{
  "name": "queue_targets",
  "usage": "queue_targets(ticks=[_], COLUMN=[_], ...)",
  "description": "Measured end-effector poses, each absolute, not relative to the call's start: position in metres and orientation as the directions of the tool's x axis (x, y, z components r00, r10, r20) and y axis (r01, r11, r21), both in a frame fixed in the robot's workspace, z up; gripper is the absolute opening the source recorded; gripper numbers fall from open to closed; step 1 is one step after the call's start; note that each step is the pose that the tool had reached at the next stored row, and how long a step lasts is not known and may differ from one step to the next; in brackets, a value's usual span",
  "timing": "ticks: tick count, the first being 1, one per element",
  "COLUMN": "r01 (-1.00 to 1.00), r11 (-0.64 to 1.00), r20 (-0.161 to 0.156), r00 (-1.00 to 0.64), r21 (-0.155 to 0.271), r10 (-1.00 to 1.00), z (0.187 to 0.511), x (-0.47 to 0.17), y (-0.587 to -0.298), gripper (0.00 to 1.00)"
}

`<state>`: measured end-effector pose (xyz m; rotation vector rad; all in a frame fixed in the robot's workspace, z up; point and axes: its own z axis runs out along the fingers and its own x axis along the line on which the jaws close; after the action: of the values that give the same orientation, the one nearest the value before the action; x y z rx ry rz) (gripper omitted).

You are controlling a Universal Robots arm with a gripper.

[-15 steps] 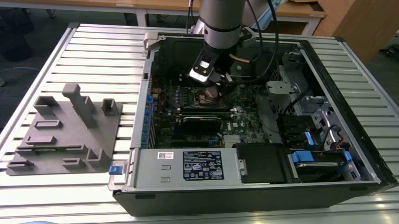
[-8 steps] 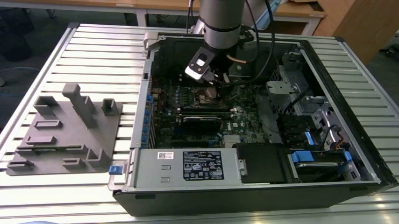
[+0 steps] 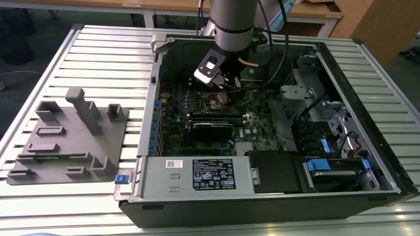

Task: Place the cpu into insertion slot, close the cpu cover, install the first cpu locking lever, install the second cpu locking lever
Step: 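Place the cpu into insertion slot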

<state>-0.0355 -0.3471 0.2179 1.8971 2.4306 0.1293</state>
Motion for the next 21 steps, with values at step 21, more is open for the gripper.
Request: queue_targets(ticks=[21], r01=[0.994], r11=[0.04], r20=[0.008], r00=[-0.041], r21=[0.1], r10=[0.999], z=[0.2167], x=[-0.0355], y=[-0.3471], gripper=[0.54])
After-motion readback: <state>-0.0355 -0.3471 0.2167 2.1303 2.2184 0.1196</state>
